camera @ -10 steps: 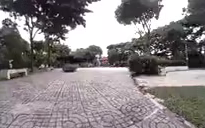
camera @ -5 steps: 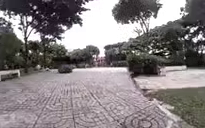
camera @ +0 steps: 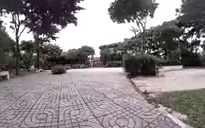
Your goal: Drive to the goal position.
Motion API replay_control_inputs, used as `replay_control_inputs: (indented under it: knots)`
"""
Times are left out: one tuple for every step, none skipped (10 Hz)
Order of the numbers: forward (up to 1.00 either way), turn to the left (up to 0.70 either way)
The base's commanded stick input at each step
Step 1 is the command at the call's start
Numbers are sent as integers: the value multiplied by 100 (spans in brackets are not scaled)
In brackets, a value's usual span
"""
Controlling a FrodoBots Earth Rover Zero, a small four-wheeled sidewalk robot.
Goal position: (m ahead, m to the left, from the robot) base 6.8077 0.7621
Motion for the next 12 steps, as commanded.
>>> replay_control_inputs:
  knots:
    - [70,0]
    - [70,1]
    - [70,27]
    - [70,25]
    - [70,9]
    - [70,0]
    - [70,0]
    - [70,27]
    - [70,27]
    - [70,16]
    - [70,0]
    - [70,0]
